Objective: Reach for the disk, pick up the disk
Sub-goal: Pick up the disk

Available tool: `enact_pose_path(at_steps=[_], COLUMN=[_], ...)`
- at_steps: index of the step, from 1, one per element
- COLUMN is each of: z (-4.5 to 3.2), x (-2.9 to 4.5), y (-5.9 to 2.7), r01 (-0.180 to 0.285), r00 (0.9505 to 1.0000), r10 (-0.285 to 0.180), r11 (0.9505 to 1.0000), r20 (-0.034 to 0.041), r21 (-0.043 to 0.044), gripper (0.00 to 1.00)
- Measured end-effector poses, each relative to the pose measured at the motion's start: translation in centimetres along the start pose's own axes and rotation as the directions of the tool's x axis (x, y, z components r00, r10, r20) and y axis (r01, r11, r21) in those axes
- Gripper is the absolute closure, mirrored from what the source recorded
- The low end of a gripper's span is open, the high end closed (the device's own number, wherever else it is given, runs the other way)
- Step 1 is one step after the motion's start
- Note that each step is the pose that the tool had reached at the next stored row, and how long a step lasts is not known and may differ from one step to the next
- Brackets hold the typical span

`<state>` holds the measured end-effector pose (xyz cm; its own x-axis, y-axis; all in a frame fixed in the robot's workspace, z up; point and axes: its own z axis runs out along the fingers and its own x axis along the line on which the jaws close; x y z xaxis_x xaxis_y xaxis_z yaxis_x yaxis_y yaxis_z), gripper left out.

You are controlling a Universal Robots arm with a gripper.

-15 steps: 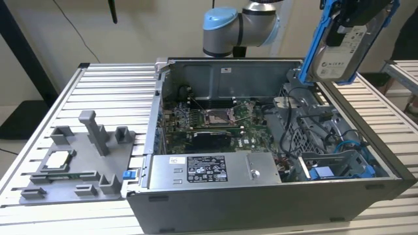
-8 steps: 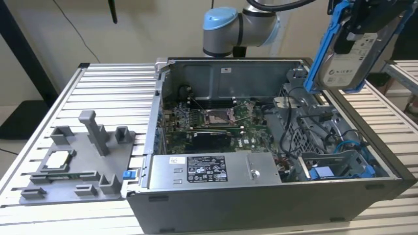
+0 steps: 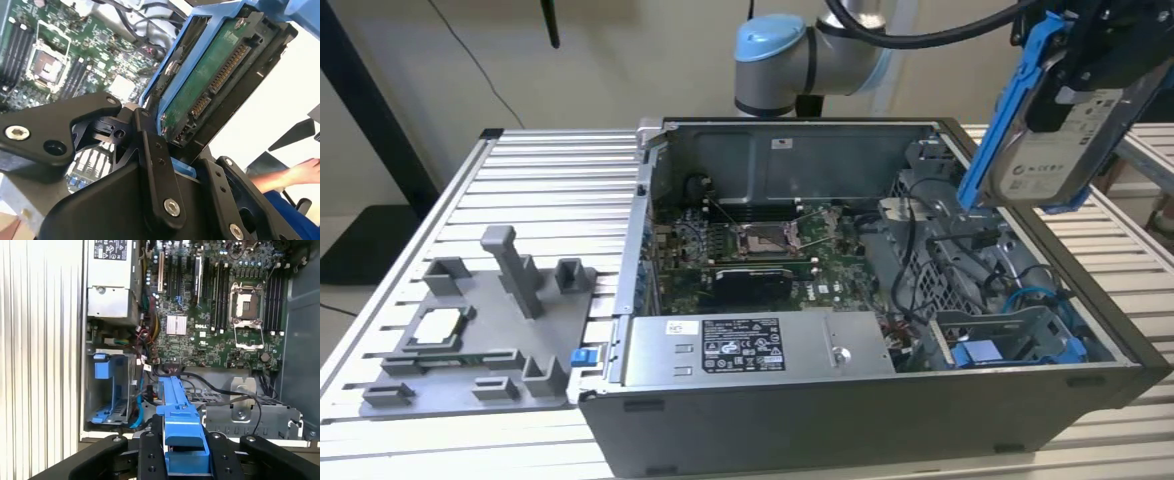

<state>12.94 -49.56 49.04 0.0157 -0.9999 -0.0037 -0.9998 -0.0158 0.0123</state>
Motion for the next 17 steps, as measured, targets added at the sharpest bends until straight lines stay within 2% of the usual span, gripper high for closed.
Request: enact_pose_path(at_steps=[11, 17], z=[-0.01, -0.01], x=[4.39, 6.11], y=[0.07, 0.1], r01=[0.0, 0.0], r00=[1.0, 1.0], r10=[0.0, 0.0], r11=[1.0, 1.0], r20=[0.0001, 0.0002], r21=[0.0, 0.0], gripper=[1.0, 1.0])
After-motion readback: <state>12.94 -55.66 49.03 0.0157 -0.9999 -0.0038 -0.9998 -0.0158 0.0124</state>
